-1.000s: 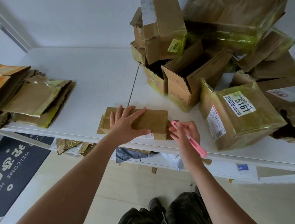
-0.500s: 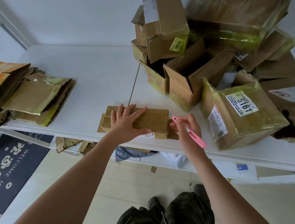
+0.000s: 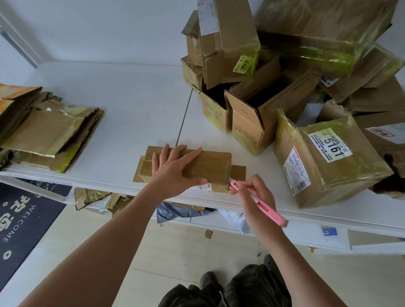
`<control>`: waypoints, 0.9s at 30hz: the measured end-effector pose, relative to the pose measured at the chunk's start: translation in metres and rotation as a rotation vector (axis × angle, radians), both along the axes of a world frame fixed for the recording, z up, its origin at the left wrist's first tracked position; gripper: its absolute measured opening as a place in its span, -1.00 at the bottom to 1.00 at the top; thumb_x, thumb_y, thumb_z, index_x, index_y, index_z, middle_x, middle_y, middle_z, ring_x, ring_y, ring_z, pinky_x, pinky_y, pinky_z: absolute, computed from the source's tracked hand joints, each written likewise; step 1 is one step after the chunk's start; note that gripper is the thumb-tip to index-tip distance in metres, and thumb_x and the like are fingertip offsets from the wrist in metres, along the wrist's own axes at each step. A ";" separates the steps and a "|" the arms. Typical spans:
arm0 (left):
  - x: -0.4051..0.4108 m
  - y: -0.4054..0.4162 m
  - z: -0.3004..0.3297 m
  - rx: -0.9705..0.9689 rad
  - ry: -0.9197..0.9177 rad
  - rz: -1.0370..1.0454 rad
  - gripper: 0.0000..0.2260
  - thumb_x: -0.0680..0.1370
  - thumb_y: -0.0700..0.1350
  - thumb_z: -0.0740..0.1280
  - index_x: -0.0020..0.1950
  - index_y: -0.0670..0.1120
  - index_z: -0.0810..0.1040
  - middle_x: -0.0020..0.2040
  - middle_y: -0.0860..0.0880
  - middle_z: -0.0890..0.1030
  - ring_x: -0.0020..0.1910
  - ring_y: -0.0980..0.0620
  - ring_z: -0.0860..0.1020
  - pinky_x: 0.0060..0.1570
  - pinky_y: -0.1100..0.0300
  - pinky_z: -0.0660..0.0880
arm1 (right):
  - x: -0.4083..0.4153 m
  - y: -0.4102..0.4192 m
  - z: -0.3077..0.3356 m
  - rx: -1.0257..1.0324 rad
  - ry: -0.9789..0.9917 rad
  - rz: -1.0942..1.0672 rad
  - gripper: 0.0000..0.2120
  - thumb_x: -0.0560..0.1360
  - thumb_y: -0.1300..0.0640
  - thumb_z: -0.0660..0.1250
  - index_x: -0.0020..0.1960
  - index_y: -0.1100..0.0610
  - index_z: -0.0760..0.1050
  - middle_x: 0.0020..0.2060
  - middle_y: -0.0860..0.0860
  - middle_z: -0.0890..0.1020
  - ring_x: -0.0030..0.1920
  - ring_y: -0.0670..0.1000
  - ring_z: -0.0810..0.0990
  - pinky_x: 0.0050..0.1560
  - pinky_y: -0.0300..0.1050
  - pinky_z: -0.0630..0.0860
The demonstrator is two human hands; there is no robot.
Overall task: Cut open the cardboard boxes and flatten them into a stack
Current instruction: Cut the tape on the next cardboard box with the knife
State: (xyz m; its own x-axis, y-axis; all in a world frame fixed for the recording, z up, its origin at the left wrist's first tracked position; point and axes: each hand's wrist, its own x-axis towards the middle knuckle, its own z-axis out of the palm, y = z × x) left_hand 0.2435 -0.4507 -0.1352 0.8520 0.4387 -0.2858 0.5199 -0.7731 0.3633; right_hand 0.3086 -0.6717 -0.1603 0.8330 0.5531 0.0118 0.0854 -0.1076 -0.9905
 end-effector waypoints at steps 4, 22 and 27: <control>0.000 0.002 0.000 0.001 0.001 -0.005 -0.27 0.42 0.39 0.34 0.51 0.41 0.07 0.56 0.12 0.08 0.57 -0.08 -0.21 0.50 -0.19 -0.28 | 0.009 -0.003 0.008 -0.040 0.002 0.067 -0.86 0.62 0.25 0.26 -0.12 0.21 0.41 -0.20 0.00 0.70 0.00 -0.19 0.65 -0.06 -0.44 0.45; -0.034 0.028 0.026 -0.039 0.076 0.615 -0.29 0.47 0.38 0.29 0.36 -0.16 0.36 0.17 -0.15 0.43 0.14 -0.21 0.53 0.07 -0.12 0.54 | 0.040 0.040 0.008 -1.096 -0.547 -0.029 -0.79 0.58 0.15 0.29 0.20 0.14 0.41 0.16 0.14 0.53 0.08 0.08 0.55 -0.08 -0.08 0.53; -0.051 0.037 0.025 -0.168 0.028 0.657 -0.43 0.50 0.29 0.34 0.26 -0.14 0.46 0.07 -0.07 0.57 0.01 -0.13 0.59 0.04 -0.09 0.59 | 0.026 0.060 0.022 -0.798 -0.480 0.174 -0.62 0.58 0.16 0.26 0.37 0.16 0.36 0.12 0.15 0.50 0.11 0.13 0.53 0.06 -0.05 0.49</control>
